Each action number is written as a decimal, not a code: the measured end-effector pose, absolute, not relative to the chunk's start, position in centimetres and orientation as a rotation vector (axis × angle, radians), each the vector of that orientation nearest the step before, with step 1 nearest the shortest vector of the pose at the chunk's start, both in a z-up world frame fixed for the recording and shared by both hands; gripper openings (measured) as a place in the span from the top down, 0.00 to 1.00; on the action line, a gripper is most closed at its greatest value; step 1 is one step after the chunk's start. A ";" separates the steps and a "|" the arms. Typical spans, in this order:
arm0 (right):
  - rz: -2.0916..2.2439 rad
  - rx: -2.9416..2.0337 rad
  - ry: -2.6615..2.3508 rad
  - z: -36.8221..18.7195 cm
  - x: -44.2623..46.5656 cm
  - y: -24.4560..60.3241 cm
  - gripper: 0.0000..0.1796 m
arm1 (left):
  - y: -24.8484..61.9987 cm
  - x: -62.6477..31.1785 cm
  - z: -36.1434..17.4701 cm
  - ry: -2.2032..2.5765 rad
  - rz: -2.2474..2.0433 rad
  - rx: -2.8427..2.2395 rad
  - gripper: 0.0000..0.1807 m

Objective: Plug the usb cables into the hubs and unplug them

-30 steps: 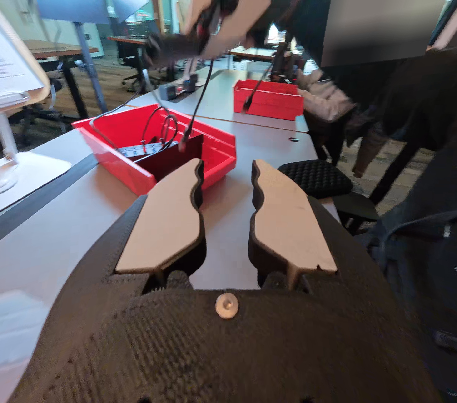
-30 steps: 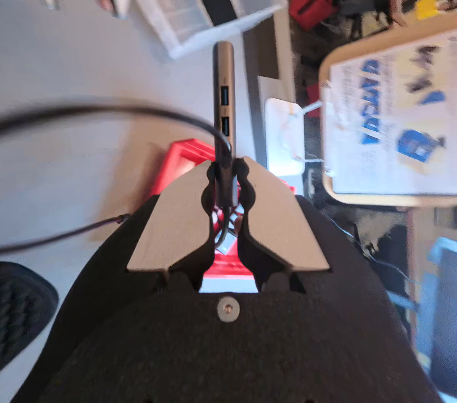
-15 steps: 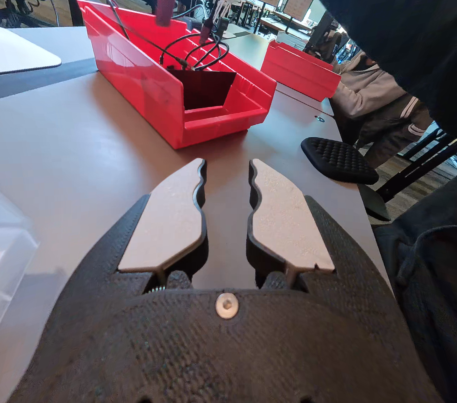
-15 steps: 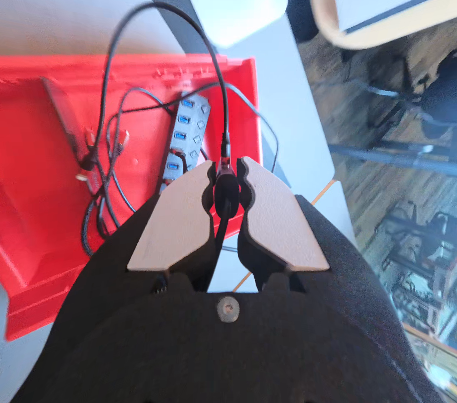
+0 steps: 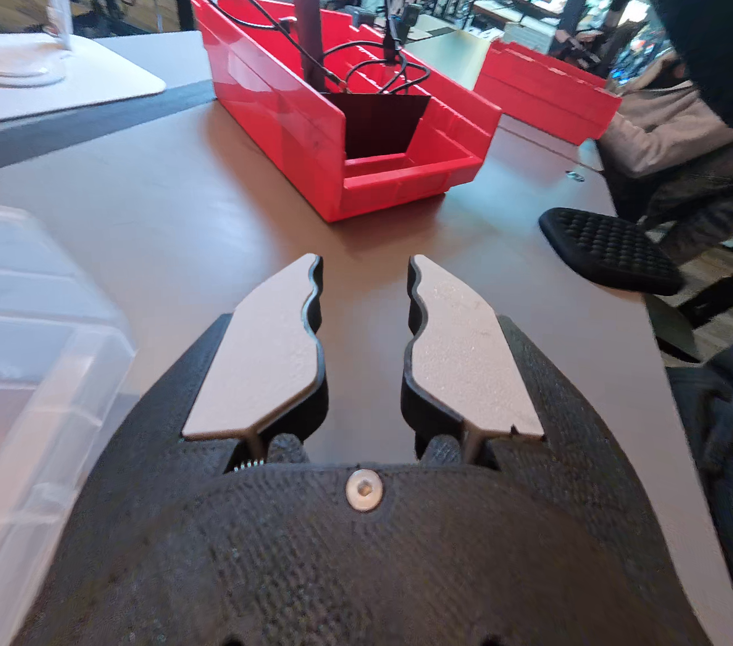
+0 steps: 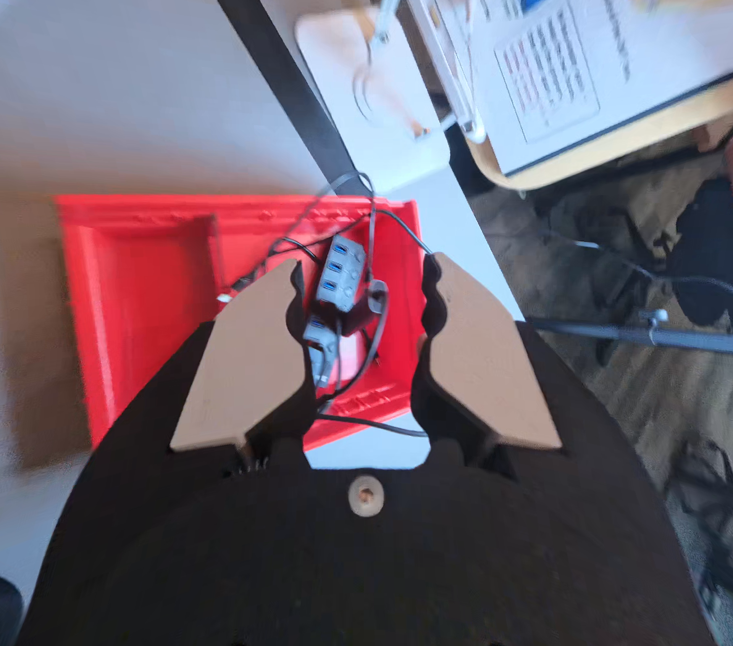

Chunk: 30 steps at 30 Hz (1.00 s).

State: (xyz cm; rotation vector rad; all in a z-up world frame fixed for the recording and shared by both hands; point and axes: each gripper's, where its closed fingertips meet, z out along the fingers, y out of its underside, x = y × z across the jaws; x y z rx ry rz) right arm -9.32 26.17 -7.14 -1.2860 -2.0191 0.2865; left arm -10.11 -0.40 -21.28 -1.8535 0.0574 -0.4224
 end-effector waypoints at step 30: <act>-0.051 -1.064 -2.460 -29.4 8.5 9.7 0.83 | 2.4 -17.7 -29.2 0.833 0.594 -2.403 0.83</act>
